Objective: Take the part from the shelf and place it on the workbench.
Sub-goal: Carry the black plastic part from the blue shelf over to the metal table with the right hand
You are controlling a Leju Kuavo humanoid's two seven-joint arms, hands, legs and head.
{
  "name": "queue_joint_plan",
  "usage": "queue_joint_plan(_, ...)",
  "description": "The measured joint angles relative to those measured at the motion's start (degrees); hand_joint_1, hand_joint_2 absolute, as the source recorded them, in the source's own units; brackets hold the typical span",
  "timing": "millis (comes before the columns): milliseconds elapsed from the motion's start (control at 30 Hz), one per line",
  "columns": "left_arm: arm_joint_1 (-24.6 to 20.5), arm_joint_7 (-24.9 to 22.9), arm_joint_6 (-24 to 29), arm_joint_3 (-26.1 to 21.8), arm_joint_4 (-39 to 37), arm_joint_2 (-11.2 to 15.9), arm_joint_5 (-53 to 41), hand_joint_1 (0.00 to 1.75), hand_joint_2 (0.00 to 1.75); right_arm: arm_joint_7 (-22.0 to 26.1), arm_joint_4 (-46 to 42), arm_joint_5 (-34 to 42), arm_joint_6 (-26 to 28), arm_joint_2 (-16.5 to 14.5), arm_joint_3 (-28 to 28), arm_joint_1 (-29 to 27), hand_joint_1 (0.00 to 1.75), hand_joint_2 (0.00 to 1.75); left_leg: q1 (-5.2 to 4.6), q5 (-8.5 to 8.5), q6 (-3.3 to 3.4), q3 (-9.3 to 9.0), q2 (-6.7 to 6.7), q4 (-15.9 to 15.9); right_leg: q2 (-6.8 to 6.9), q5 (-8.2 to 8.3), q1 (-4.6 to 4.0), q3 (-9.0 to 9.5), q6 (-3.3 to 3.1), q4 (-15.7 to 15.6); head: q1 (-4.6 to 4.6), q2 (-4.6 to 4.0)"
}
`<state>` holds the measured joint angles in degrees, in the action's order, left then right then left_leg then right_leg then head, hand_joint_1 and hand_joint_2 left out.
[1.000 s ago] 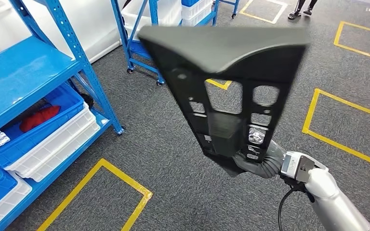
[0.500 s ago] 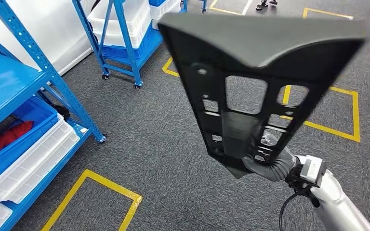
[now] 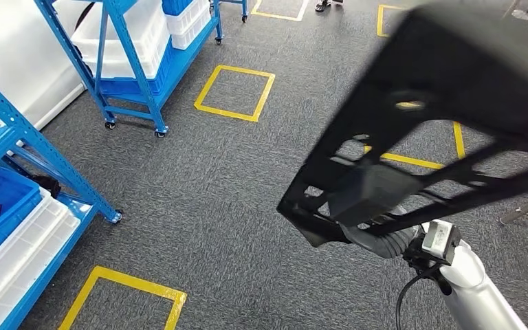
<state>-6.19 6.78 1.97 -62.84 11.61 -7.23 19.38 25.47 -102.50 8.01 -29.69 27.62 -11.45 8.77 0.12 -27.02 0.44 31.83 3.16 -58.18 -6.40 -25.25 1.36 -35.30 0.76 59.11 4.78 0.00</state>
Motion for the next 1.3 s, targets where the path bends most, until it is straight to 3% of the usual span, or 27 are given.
queue_joint_plan(67,-0.2,0.0,0.1,0.0,0.0,0.0,0.0,0.00,1.75,4.2,0.4,2.4,-0.6,-0.7,0.0,0.3,1.75,1.75,-0.01,0.60,0.85,-0.09,-1.06,0.7,1.67,-0.98,-0.05,-0.75,0.52,1.3,0.00,0.00)
queue_joint_plan(133,0.0,-0.1,0.2,0.1,0.0,0.1,0.0,0.00,1.75,6.3,0.2,4.6,-1.5,-1.7,0.4,1.0,1.75,1.75,-0.14,0.94,1.36,-0.12,-2.37,1.1,4.67,-4.32,-0.16,-3.26,0.71,6.9,-0.01,0.00)
queue_joint_plan(200,0.1,-0.1,0.2,0.1,0.0,0.1,0.0,0.00,1.75,6.2,-0.1,5.2,-2.0,-2.5,0.5,1.4,1.75,1.75,-0.38,0.94,1.49,-0.02,-3.64,1.1,5.84,-7.35,-0.13,-6.37,0.91,13.9,-0.01,0.00)
queue_joint_plan(233,0.2,-0.1,0.2,0.1,0.0,0.1,0.0,0.00,1.75,6.1,-0.1,5.2,-2.2,-2.8,0.6,1.3,1.75,1.75,-0.46,0.92,1.50,0.01,-4.25,1.1,6.01,-7.55,-0.12,-6.96,0.95,15.4,-0.01,0.00)
queue_joint_plan(267,0.2,-0.1,0.2,0.1,0.0,0.2,0.0,0.00,1.75,6.0,-0.1,5.2,-2.3,-3.1,0.6,1.2,1.75,1.75,-0.49,0.89,1.49,0.02,-4.85,1.1,6.18,-6.67,-0.12,-6.37,0.92,14.6,-0.01,0.00)
queue_joint_plan(300,0.2,-0.1,0.2,0.1,0.0,0.2,0.0,0.00,1.75,5.8,-0.1,5.2,-2.3,-3.3,0.7,1.2,1.75,1.75,-0.52,0.85,1.44,-0.01,-5.42,1.1,6.57,-5.03,-0.16,-4.63,0.82,11.6,-0.01,0.00)
queue_joint_plan(367,0.1,-0.1,0.2,0.1,0.0,0.2,0.0,0.00,1.75,4.1,-0.2,3.5,-2.0,-3.5,0.9,1.4,1.75,1.75,-0.68,0.66,1.15,-0.14,-6.45,0.9,8.73,-2.16,-0.60,-0.08,0.28,3.5,-0.01,0.00)
queue_joint_plan(433,0.1,-0.1,0.2,0.0,0.0,0.2,0.0,0.00,1.75,1.2,-0.2,-0.5,-0.9,-3.6,0.8,1.4,1.75,1.75,-0.90,0.44,0.68,-0.25,-7.35,0.8,10.02,-1.40,-1.18,1.92,-0.50,-0.5,0.01,0.00)
queue_joint_plan(500,0.1,-0.3,0.2,0.0,0.0,0.3,0.0,0.00,1.75,1.1,0.1,-3.1,0.2,-3.5,0.7,0.7,1.75,1.75,-0.98,0.31,0.15,-0.32,-8.28,0.8,9.05,-1.24,-1.32,1.72,-1.16,-0.7,0.01,0.00)
queue_joint_plan(567,0.1,-0.6,0.3,0.0,0.0,0.4,0.0,0.00,1.75,4.2,0.2,-2.3,0.6,-3.9,0.9,0.1,1.75,1.75,-0.80,-0.79,-0.52,0.17,-7.38,-0.5,8.06,-0.89,-1.04,1.61,-1.76,-1.0,0.01,0.00)
queue_joint_plan(600,0.1,-0.7,0.3,0.0,0.1,0.4,0.0,0.00,1.75,4.9,0.1,-1.6,0.5,-4.3,1.0,0.0,1.75,1.75,-0.68,-2.21,-0.82,1.05,-6.32,-2.6,7.57,-0.72,-0.86,1.59,-2.07,-1.1,0.01,0.00)
queue_joint_plan(667,0.3,-0.4,0.4,0.0,0.1,0.5,0.0,0.00,1.75,3.0,-0.5,-2.4,0.7,-5.3,1.2,0.1,1.75,1.75,-0.37,-6.06,-1.21,4.20,-4.25,-9.9,6.46,-0.61,-0.81,1.50,-2.44,-1.1,0.01,0.00)
queue_joint_plan(733,0.4,0.2,0.5,0.0,0.1,0.5,0.0,0.00,1.75,1.3,-0.6,-4.2,1.1,-6.2,1.1,-0.2,1.75,1.75,-0.22,-7.76,-1.37,6.81,-3.73,-15.6,5.18,-0.60,-0.84,1.43,-2.55,-1.0,0.01,0.00)
queue_joint_plan(767,0.4,0.4,0.6,0.0,0.1,0.5,0.0,0.00,1.75,1.8,-0.5,-4.1,1.2,-6.6,1.0,-0.4,1.75,1.75,-0.15,-7.02,-1.39,6.87,-3.63,-15.6,4.51,-0.61,-0.84,1.38,-2.54,-0.8,0.01,0.00)
queue_joint_plan(800,0.4,0.5,0.6,0.0,0.1,0.5,0.0,0.00,1.75,2.5,-0.5,-3.6,1.2,-7.1,0.9,-0.4,1.75,1.75,-0.05,-5.23,-1.34,5.77,-3.42,-13.1,3.84,-0.63,-0.83,1.34,-2.49,-0.7,0.01,0.00)
queue_joint_plan(833,0.4,0.6,0.7,0.0,0.1,0.5,0.0,0.00,1.75,2.6,-0.5,-3.3,1.1,-7.6,0.9,-0.3,1.75,1.75,0.06,-3.04,-1.23,3.95,-2.83,-9.2,3.16,-0.68,-0.80,1.31,-2.41,-0.5,0.01,0.00)
queue_joint_plan(900,0.3,0.4,0.7,0.0,0.1,0.5,0.0,0.00,1.75,1.1,-0.6,-3.7,1.2,-8.2,0.9,0.1,1.75,1.75,0.24,-0.47,-0.95,0.78,-0.88,-2.3,1.98,-0.72,-0.81,1.14,-1.95,-0.2,0.01,0.00)
queue_joint_plan(967,0.1,-0.2,0.8,-0.1,0.1,0.5,0.0,0.00,1.75,0.7,-0.6,-3.1,1.4,-8.7,0.9,0.2,1.75,1.75,0.14,-0.32,-0.61,-0.13,-0.04,-0.1,1.03,-0.51,-0.64,0.79,-1.20,-0.2,0.01,0.00)
queue_joint_plan(1033,-0.1,-0.9,0.8,-0.1,0.1,0.5,0.0,0.00,1.75,0.7,-0.7,-1.5,1.1,-9.6,0.9,0.3,1.75,1.75,0.12,0.14,0.04,-0.30,-0.97,0.5,0.55,-0.31,-0.44,0.49,-0.46,-0.3,0.01,0.00)
queue_joint_plan(1100,-0.2,-1.2,0.6,-0.1,0.1,0.5,0.0,0.00,1.75,-1.0,-0.6,-2.6,0.7,-9.8,0.8,0.7,1.75,1.75,0.27,0.70,0.78,-0.46,-2.07,1.2,2.41,-1.83,-0.58,-0.56,-0.04,1.8,0.00,0.00)
queue_joint_plan(1167,-0.1,-1.3,0.5,-0.2,0.1,0.5,0.0,0.00,1.75,-1.6,-0.3,-4.1,0.4,-9.7,0.5,1.0,1.75,1.75,0.19,0.90,1.13,-0.40,-3.10,1.5,4.98,-5.39,-0.60,-3.44,0.19,8.0,-0.01,0.00)
queue_joint_plan(1233,0.2,-1.4,0.4,-0.2,0.1,0.5,0.0,0.00,1.75,-1.1,0.1,-3.2,0.1,-9.7,0.2,0.8,1.75,1.75,0.06,0.87,1.21,-0.30,-4.18,1.5,5.88,-7.64,-0.45,-6.28,0.43,14.2,0.01,0.00)
queue_joint_plan(1267,0.3,-1.4,0.4,-0.2,0.1,0.5,0.0,0.00,1.75,-1.3,0.3,-2.9,0.0,-9.7,0.1,0.7,1.75,1.75,0.03,0.82,1.19,-0.31,-4.75,1.5,6.09,-7.26,-0.40,-6.52,0.51,14.8,0.01,0.00)
queue_joint_plan(1300,0.3,-1.3,0.4,-0.2,0.1,0.5,0.0,0.00,1.75,-1.8,0.4,-3.1,0.0,-9.6,0.1,0.7,1.75,1.75,0.02,0.75,1.13,-0.37,-5.28,1.5,6.36,-5.84,-0.38,-5.57,0.53,13.1,0.01,0.00)
